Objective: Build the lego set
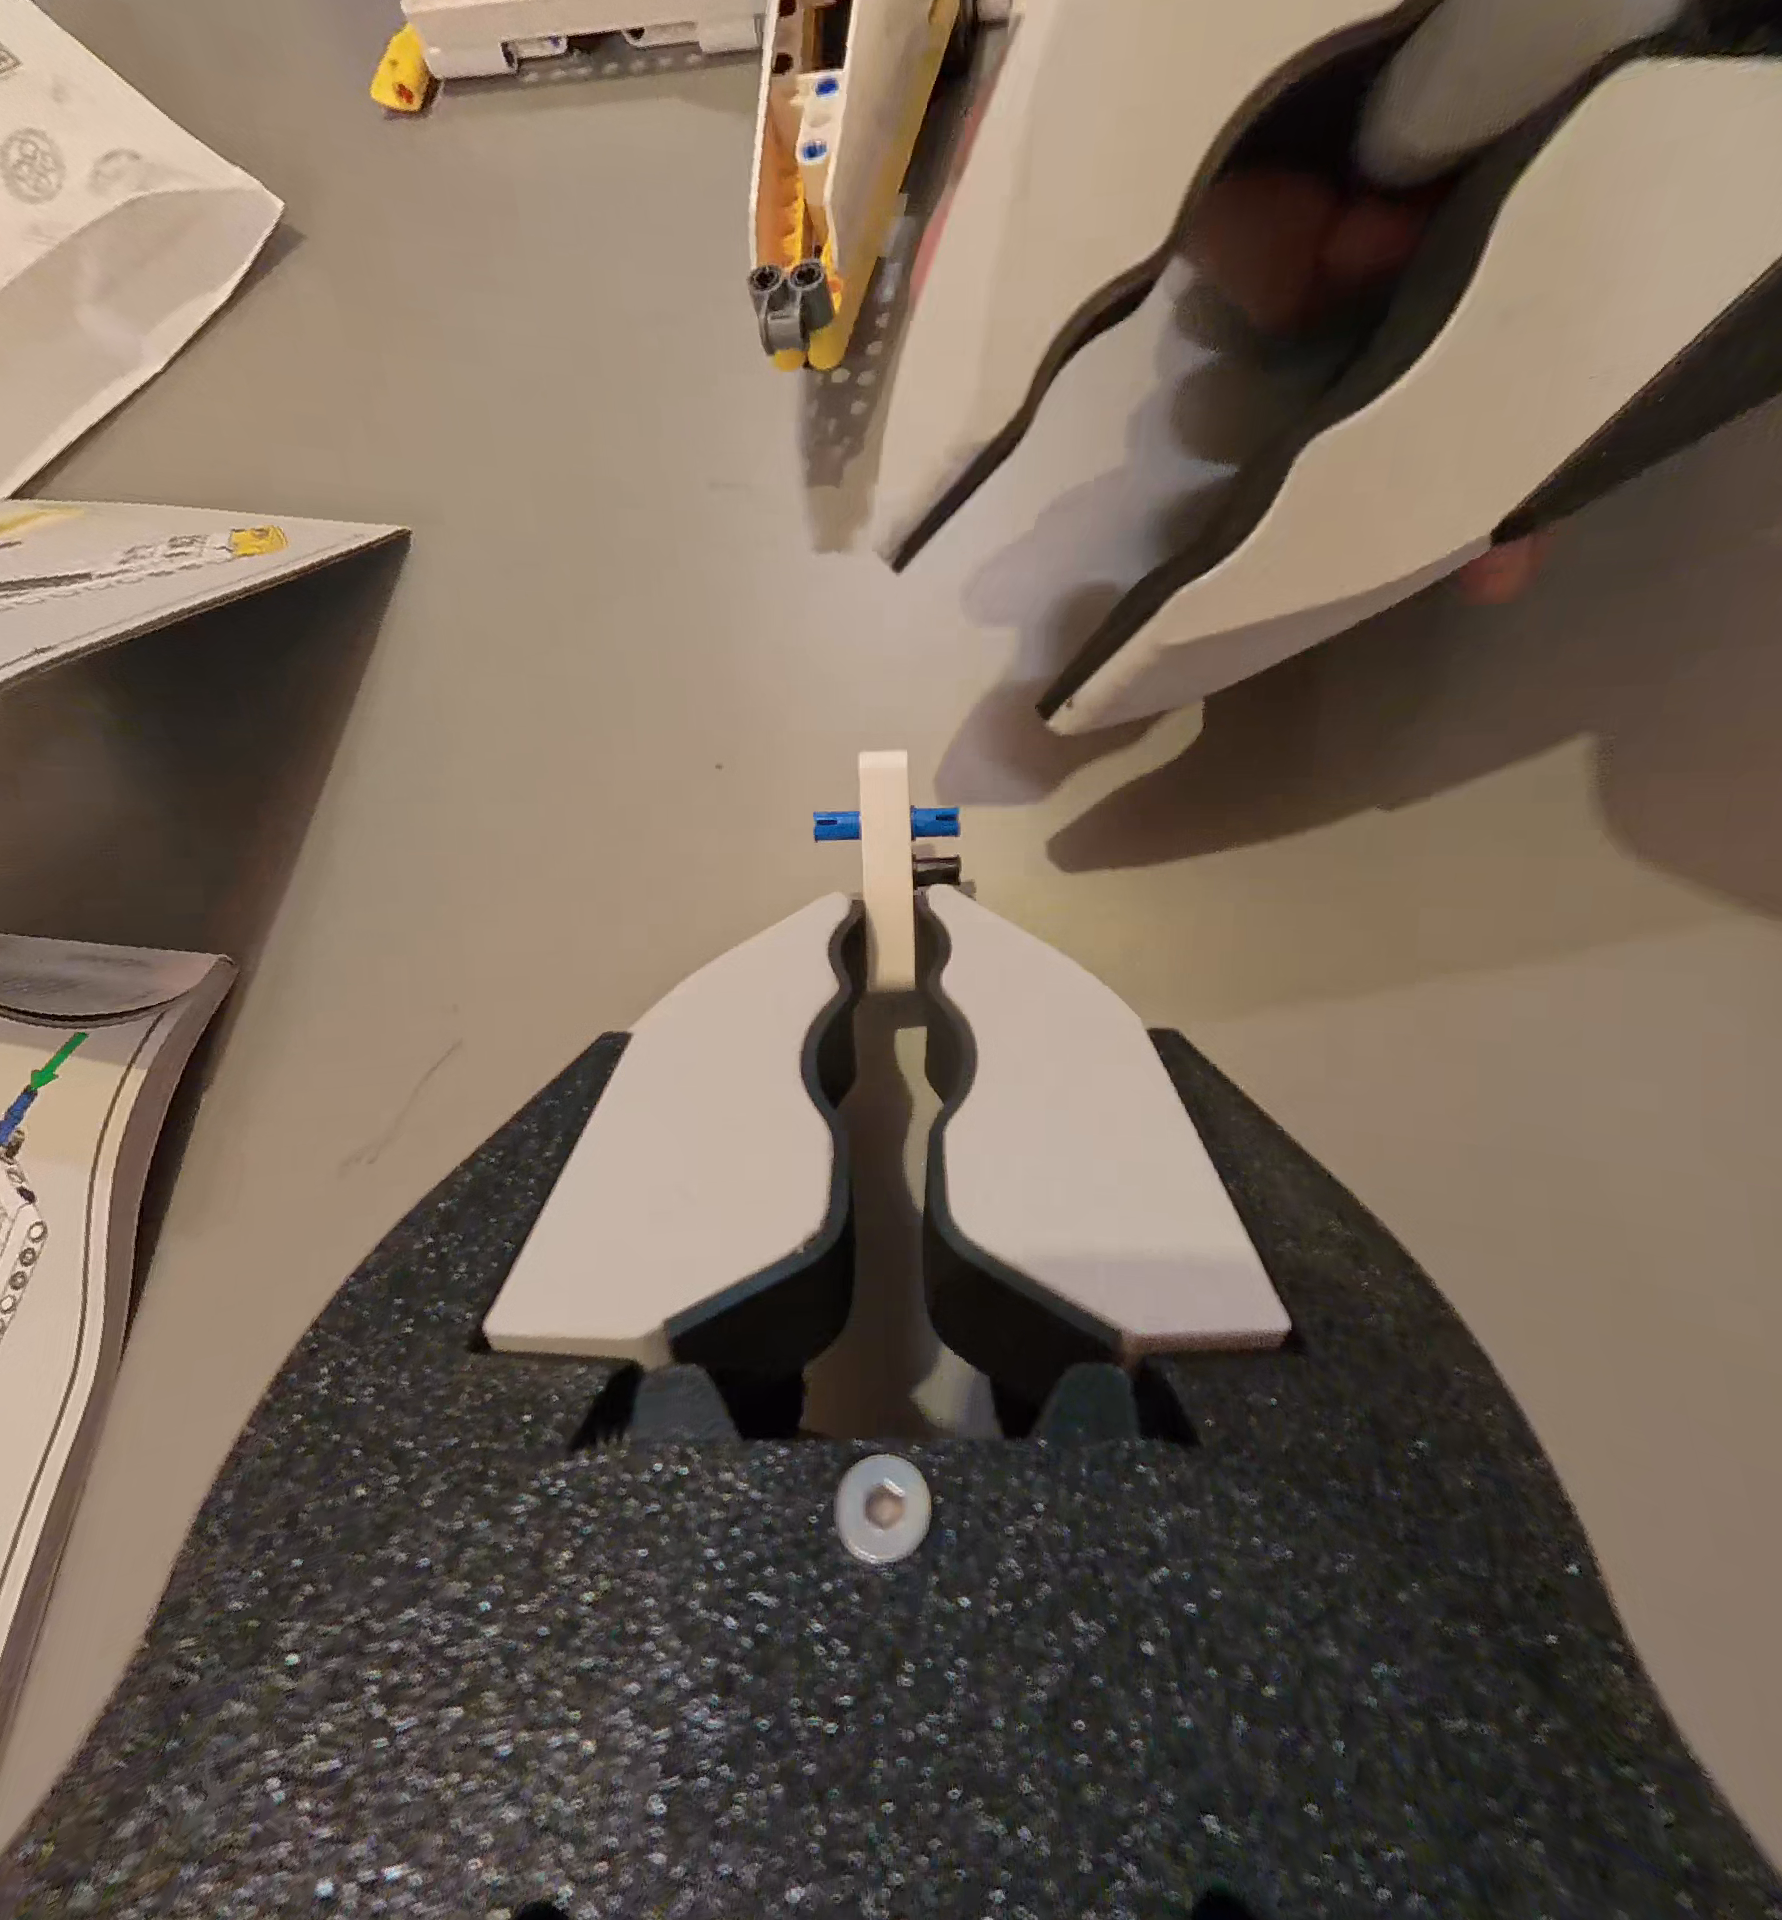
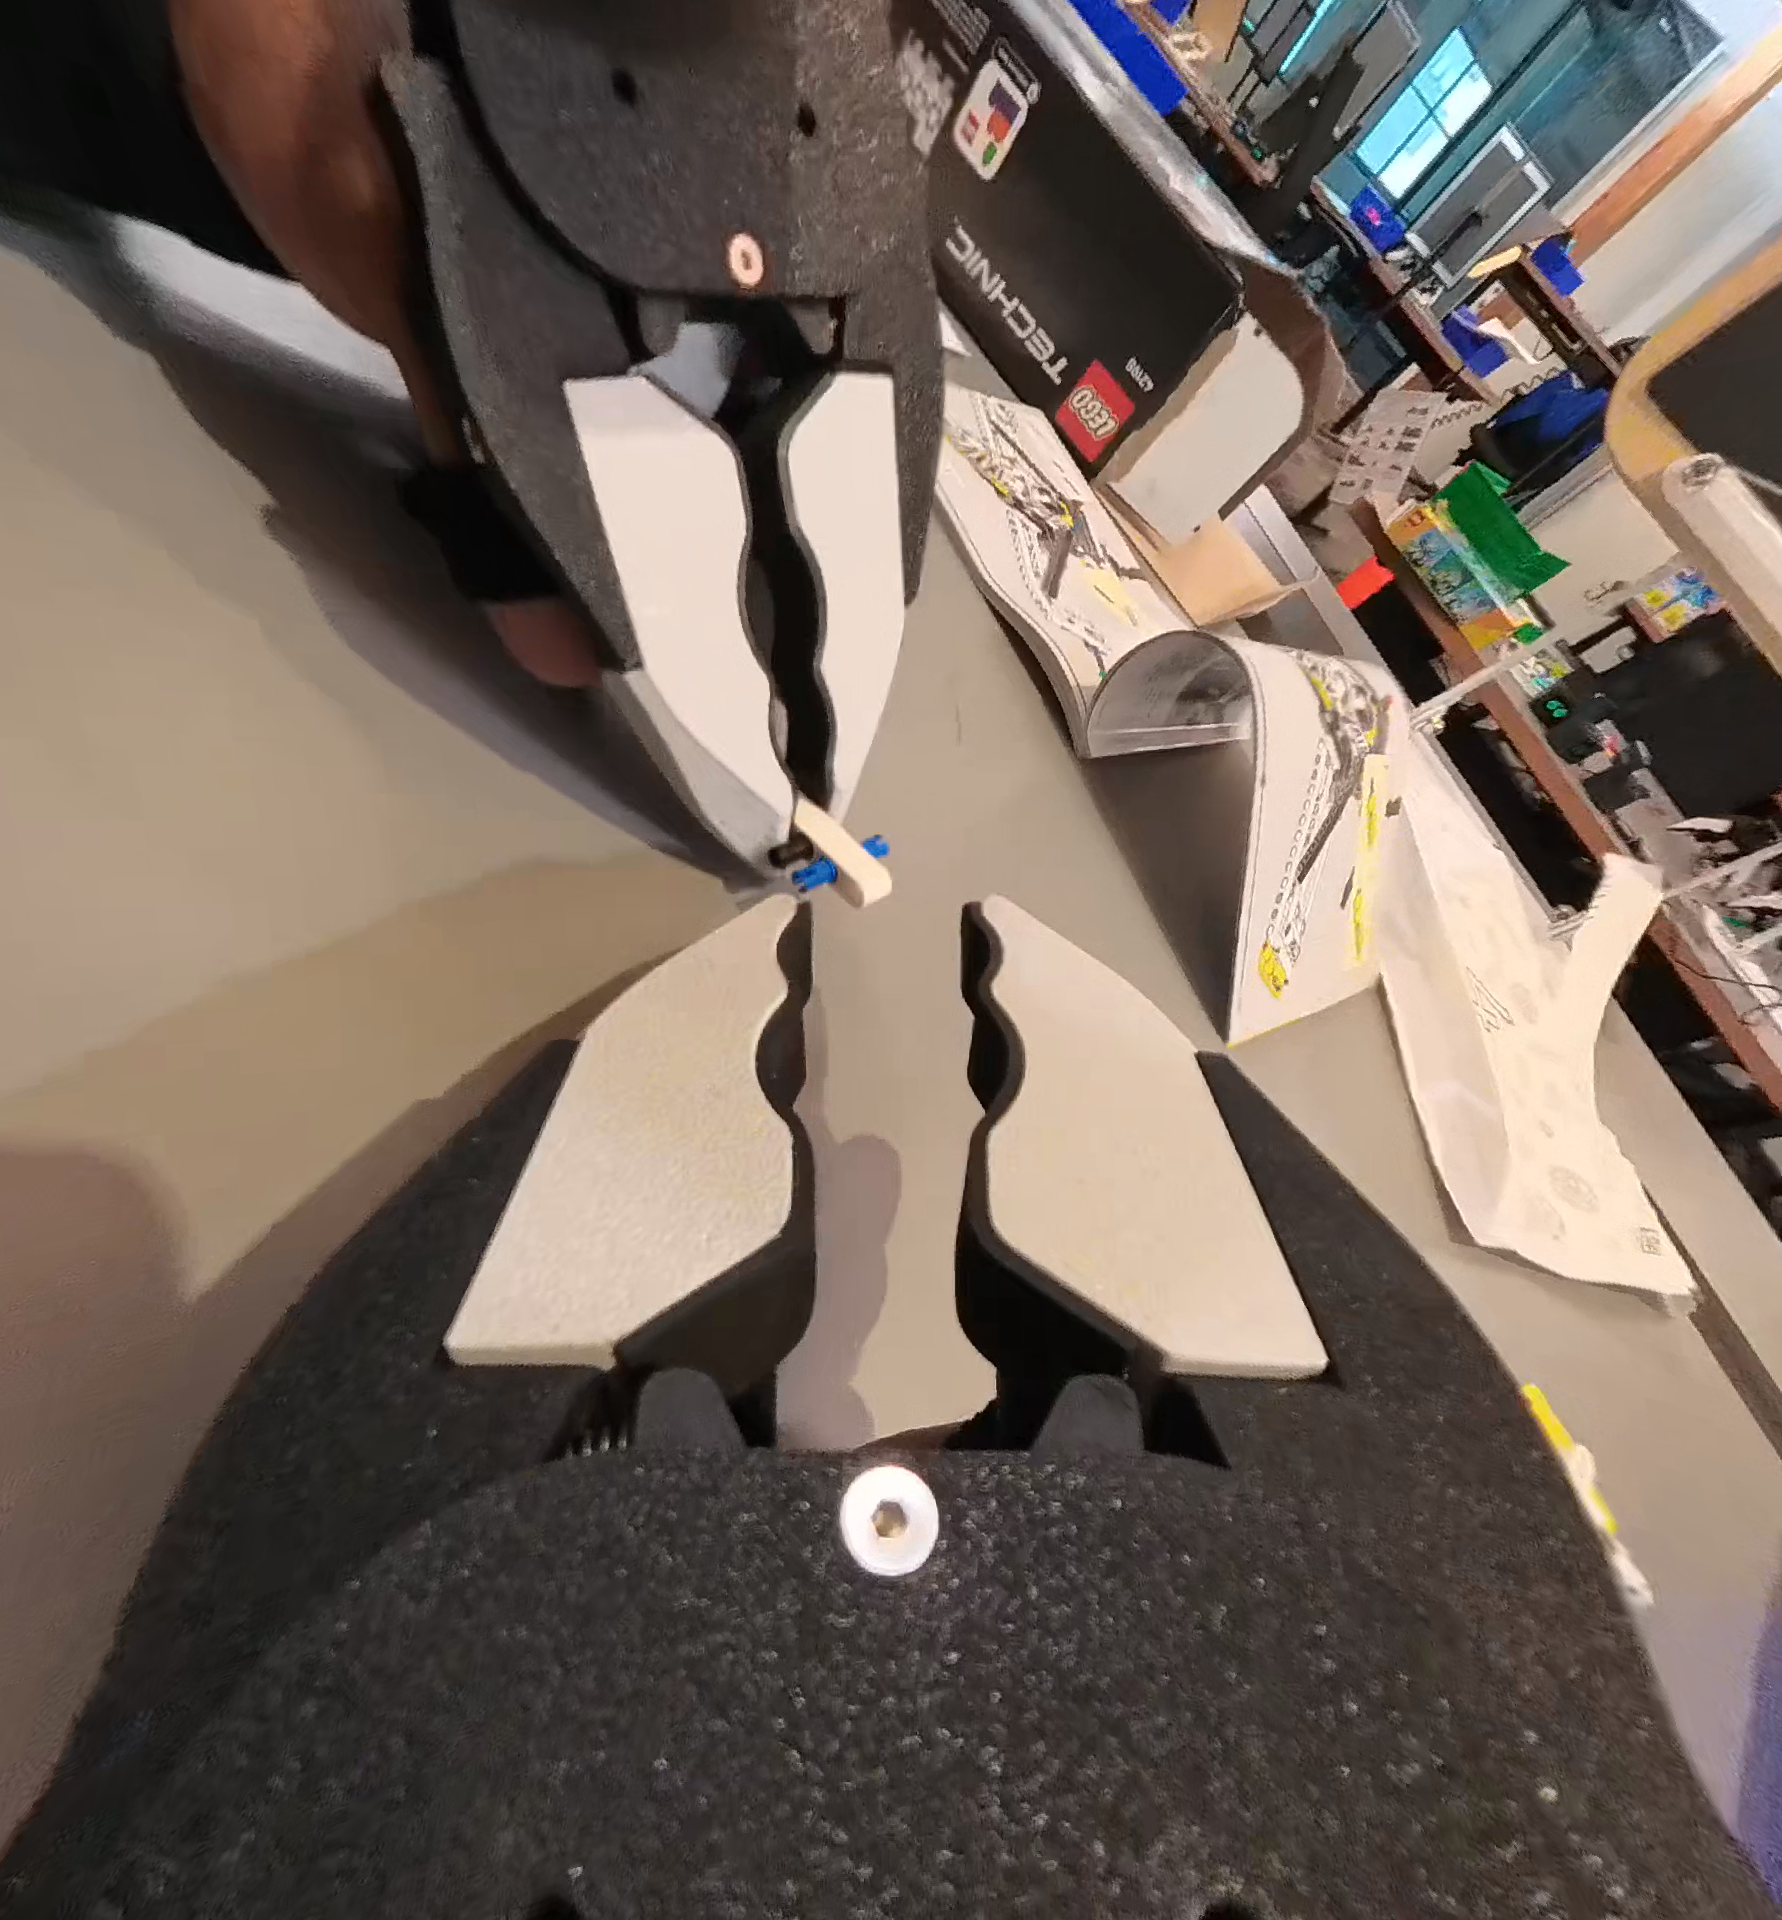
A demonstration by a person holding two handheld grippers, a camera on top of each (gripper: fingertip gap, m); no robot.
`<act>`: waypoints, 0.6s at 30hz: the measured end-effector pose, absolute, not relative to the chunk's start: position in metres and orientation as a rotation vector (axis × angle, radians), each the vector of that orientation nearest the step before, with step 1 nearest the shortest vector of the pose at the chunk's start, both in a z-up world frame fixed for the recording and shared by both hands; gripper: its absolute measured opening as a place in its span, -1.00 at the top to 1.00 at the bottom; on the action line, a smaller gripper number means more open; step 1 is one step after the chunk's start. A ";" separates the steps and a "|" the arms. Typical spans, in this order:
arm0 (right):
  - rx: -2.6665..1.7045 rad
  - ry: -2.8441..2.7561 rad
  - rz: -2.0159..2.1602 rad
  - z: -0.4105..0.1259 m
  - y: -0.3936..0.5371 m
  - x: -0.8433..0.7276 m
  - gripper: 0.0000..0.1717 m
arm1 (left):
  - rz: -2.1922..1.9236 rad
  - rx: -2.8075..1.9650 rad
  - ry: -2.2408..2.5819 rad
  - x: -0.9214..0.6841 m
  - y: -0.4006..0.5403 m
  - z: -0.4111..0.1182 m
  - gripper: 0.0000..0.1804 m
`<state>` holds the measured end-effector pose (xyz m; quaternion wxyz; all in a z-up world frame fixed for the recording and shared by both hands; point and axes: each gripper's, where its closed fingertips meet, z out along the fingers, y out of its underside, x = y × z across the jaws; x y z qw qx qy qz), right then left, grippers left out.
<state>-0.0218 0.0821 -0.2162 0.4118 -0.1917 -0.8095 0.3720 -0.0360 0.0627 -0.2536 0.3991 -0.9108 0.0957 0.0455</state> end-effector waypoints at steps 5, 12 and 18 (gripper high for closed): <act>-0.531 -2.092 0.972 -0.220 0.080 -0.031 0.68 | 0.067 -2.285 0.196 -0.038 0.061 -0.250 0.91; -0.638 -2.116 1.081 -0.217 0.085 -0.034 0.69 | 0.036 -2.283 0.175 -0.040 0.061 -0.250 0.91; -0.637 -2.130 1.085 -0.218 0.084 -0.033 0.69 | 0.025 -2.285 0.176 -0.039 0.061 -0.250 0.91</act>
